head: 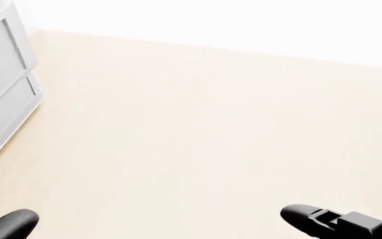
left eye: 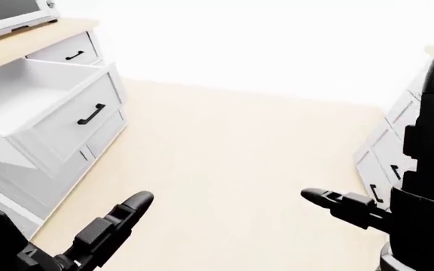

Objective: Close the right drawer.

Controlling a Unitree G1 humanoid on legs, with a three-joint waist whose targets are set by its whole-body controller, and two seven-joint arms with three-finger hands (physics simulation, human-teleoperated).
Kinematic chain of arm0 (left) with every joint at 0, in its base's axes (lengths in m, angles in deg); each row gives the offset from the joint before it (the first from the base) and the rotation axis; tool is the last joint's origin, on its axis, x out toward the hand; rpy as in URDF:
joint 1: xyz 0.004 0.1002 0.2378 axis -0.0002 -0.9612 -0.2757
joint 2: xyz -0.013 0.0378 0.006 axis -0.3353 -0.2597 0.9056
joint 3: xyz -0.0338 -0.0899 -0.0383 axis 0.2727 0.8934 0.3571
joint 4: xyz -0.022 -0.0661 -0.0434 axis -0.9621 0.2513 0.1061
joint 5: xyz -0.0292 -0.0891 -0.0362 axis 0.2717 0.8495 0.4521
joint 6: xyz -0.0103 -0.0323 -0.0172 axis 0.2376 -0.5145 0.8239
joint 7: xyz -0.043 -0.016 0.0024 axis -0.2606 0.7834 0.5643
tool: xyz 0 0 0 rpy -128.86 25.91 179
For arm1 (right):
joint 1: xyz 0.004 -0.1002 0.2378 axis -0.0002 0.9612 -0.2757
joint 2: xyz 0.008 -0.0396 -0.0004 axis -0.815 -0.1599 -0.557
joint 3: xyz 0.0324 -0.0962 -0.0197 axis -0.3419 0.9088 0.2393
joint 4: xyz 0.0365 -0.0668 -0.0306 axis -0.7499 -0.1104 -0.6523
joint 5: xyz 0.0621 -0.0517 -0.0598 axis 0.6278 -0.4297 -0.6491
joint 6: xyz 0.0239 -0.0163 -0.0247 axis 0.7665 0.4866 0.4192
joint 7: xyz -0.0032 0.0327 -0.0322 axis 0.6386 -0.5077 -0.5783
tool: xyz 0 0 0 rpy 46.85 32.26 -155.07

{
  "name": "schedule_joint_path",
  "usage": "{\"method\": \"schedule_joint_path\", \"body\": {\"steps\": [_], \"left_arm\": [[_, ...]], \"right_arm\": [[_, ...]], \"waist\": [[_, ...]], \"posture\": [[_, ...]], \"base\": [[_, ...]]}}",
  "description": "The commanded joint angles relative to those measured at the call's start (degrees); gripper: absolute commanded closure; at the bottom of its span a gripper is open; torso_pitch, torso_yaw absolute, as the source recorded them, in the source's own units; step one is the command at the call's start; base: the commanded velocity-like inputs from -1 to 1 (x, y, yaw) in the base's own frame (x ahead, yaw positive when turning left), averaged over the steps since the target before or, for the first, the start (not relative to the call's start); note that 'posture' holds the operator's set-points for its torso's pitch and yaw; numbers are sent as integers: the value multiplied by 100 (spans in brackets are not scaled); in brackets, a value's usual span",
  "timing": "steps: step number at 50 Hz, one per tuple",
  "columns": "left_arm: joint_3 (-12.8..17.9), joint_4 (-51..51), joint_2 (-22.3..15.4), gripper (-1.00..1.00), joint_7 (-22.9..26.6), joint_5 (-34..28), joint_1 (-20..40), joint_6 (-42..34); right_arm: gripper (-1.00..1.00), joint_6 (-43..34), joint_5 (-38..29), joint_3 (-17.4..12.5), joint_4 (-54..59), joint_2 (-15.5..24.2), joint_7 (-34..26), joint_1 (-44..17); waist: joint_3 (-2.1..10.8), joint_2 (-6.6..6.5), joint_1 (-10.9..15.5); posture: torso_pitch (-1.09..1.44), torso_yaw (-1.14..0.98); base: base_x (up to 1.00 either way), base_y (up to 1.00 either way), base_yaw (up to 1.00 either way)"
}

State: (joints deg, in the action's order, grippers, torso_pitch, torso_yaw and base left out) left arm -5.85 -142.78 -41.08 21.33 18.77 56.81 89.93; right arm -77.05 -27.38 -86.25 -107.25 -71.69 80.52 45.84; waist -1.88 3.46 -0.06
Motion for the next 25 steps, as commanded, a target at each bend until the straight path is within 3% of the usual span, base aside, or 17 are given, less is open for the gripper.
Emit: {"method": "schedule_joint_path", "body": {"steps": [1, 3, 9, 11, 13, 15, 20, 25], "left_arm": [[-38, -122, -7, -100, -25, 16, 19, 28], [-51, -122, -20, -100, -35, 6, 17, 15], [-77, -122, -45, -100, -53, -1, -4, -6], [-93, -122, -64, -100, -62, -20, -4, -32], [-86, -122, -64, -100, -59, -17, 4, -38], [-93, -122, -66, -100, -60, -20, -2, -40], [-66, -122, -28, -100, -35, 3, 6, -1], [-85, -122, -44, -100, -40, 3, -6, -19]], "right_arm": [[-100, 17, 10, -13, -112, -2, 53, -29], [-100, 15, 14, -16, -110, -2, 54, -32], [-100, -25, 75, -25, -122, -8, 33, -42], [-100, -73, 114, 1, -145, -13, -33, -49], [-100, -130, 176, 26, -207, -25, -103, -56], [-100, -119, 241, 69, -211, -12, -135, -30], [-100, -27, 355, 63, -225, -81, -224, -21], [-100, -137, 349, 138, -219, -52, -247, -25]], "waist": [[32, 31, -31], [-31, -22, -29], [-132, -340, -5], [-93, -429, -119], [50, -674, -200], [-34, -507, -175], [73, -298, -51], [108, -257, -1]], "posture": [[0, 0], [0, 0], [0, 0], [0, 0], [0, 0], [0, 0], [0, 0], [0, 0]], "base": [[0, 0, -24], [0, 0, -24], [0, 0, -17], [0, 0, 0], [0, 0, 0], [0, 0, 0], [0, 0, 0], [0, 0, 0]]}}
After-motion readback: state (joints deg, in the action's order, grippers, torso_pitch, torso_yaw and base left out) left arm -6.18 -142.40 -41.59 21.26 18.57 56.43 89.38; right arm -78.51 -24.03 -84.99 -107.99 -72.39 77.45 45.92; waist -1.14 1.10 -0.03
